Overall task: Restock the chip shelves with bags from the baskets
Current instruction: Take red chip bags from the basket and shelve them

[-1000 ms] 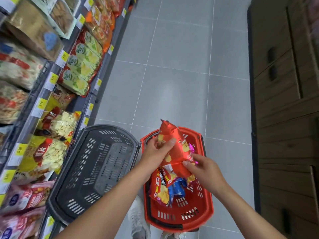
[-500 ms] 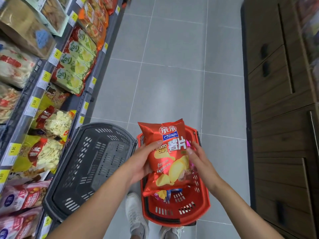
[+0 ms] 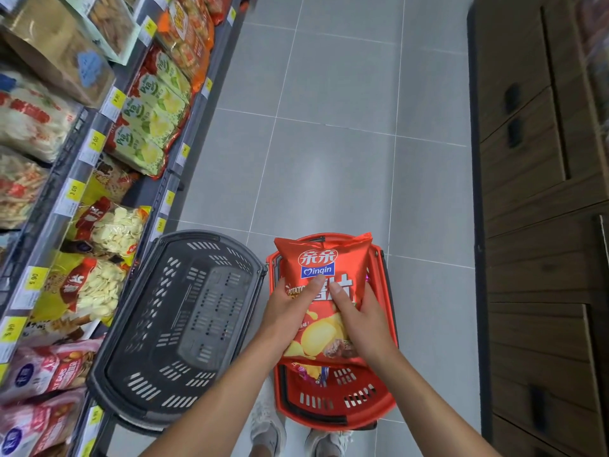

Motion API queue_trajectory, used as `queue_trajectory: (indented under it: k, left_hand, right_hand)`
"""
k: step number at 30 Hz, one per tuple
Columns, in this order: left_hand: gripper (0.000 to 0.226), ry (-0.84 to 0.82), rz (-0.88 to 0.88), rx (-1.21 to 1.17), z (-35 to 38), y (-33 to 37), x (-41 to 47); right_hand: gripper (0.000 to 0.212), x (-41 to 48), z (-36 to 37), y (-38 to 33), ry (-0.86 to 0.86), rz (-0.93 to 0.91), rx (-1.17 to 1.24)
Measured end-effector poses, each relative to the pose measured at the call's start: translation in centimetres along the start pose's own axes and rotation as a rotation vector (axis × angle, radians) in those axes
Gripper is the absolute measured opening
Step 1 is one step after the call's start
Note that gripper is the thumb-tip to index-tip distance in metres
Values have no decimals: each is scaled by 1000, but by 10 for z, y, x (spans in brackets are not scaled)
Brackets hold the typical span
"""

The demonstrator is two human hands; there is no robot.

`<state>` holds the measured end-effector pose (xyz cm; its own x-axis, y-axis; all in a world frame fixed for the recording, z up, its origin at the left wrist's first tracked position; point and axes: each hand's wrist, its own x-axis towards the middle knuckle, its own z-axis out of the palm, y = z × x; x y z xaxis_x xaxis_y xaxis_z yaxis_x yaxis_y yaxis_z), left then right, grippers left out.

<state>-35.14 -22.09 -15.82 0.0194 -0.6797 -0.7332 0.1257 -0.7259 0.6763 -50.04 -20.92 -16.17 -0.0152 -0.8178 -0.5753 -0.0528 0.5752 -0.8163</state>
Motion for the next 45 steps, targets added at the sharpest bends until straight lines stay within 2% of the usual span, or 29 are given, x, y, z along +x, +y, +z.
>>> queue_trajectory:
  k: [3,11,14,17,21,27,31,33,35,37,38,41,45]
  left_hand:
    - [43,31,40,10,-3,-3,-1]
    - [51,81,87,13,-9,-8,-2]
    - [58,78,43,39,-15,-9,1]
    - [69,0,-30,58,-25,-13,4]
    - [64,-99,-95,-22,-39,-18,5]
    - [69,-58,-181,-52,-52,-28,12]
    - [68,22,-153,-49,-65,-36,17]
    - [73,54,-138,-58,-72,-39,17]
    - [69,106,-137,-34,-80,-42,19]
    - [61,174,-133,3,-92,-46,22]
    - [59,204,-124,14,-98,-49,24]
    - [57,262,-86,42,-116,-53,28]
    - [53,272,-61,61,-132,-56,32]
  right_hand:
    - [37,-3,4,-2,0,-8,2]
    - [52,-2,12,5,6,29,9]
    - [53,-1,16,7,20,44,6]
    - [53,1,19,8,32,49,0]
    - [51,5,25,9,22,71,12]
    - [57,16,33,22,-5,118,-33]
    - [55,26,41,27,-129,218,-41]
    - [61,32,42,29,-161,267,-118]
    - [73,40,39,37,-80,242,-239]
    - [55,50,31,44,57,146,-417]
    - [53,55,26,46,120,115,-528]
    - [75,72,11,56,149,100,-800]
    - [99,94,12,62,30,197,-1071]
